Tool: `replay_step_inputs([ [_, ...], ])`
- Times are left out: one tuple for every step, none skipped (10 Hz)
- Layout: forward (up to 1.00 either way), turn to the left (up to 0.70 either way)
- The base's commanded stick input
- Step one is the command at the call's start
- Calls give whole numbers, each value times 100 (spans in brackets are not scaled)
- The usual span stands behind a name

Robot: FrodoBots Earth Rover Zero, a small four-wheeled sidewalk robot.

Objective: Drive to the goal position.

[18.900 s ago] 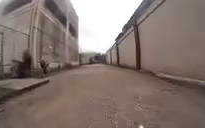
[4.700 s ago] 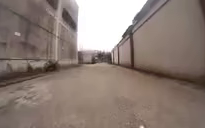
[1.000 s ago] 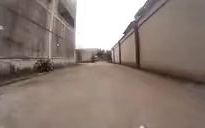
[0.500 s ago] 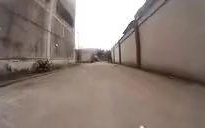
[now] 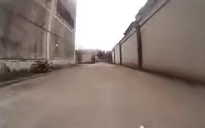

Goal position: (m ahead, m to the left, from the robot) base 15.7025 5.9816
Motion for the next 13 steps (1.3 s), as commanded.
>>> replay_step_inputs([
  [30, 0],
  [30, 0],
  [30, 0],
  [30, 0],
  [30, 0],
  [30, 0],
  [30, 0],
  [30, 0],
  [30, 0],
  [30, 0],
  [30, 0],
  [30, 0],
  [30, 0],
])
